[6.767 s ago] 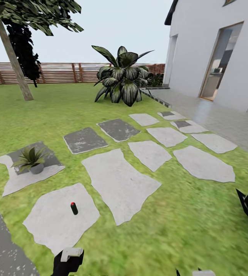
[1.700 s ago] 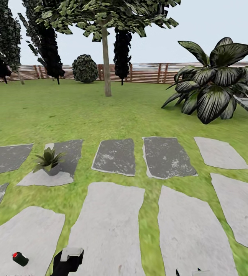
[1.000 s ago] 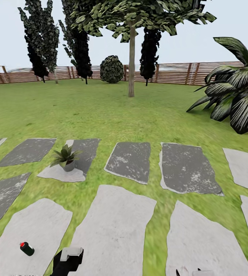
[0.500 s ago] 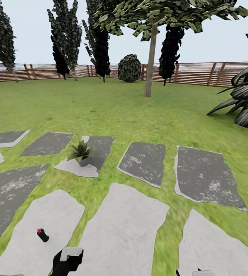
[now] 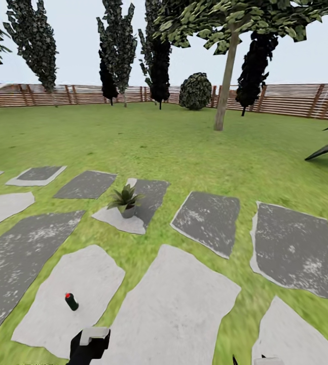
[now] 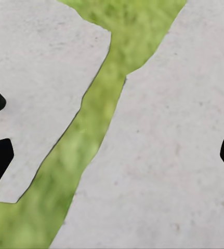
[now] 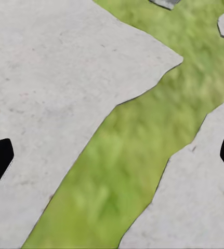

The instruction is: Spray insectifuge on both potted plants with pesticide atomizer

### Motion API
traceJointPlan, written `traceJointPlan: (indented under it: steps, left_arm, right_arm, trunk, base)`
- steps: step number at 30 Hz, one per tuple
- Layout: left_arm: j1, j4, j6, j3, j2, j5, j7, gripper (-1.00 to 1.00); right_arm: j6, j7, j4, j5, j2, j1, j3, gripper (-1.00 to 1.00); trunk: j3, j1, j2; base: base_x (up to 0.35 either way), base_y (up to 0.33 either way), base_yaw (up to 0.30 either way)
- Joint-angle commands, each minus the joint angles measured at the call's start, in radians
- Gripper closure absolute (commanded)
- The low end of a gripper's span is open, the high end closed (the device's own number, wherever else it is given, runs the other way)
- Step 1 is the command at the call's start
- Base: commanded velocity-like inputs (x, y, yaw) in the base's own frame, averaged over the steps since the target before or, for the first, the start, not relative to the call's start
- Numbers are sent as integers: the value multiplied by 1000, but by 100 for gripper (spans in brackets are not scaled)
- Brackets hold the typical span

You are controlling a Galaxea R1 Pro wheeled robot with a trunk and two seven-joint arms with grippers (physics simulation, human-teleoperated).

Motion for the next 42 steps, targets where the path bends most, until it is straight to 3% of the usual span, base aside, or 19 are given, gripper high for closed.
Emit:
traceJointPlan:
  steps: [1, 8, 27, 38, 42]
  left_arm:
    - [-1, 1, -3, 0, 0, 0, 0, -100]
    - [-1, 1, -3, 1, 1, 2, 1, -100]
    - [-2, -1, -3, 1, 4, 2, 1, -100]
    - [-2, -1, -3, 1, 5, 2, 1, -100]
    - [-2, -1, -4, 17, 2, 2, 1, -100]
  right_arm:
    - [-3, 0, 1, 0, 0, 0, 0, -100]
    - [-3, 0, 1, 0, 0, 0, 0, -100]
    - [-3, 1, 1, 0, 0, 0, 0, -100]
    - [-3, 0, 0, 0, 0, 0, 0, -100]
    - [-4, 1, -1, -1, 0, 0, 0, -100]
  trunk:
    - [-1, 0, 0]
    - [-1, 0, 0]
    - [-1, 0, 0]
    - [-1, 0, 0]
    - [-1, 0, 0]
  base:
    - [176, -215, 278]
    - [122, -210, 278]
    - [-52, -109, 277]
    - [159, -162, 277]
    - [198, -203, 277]
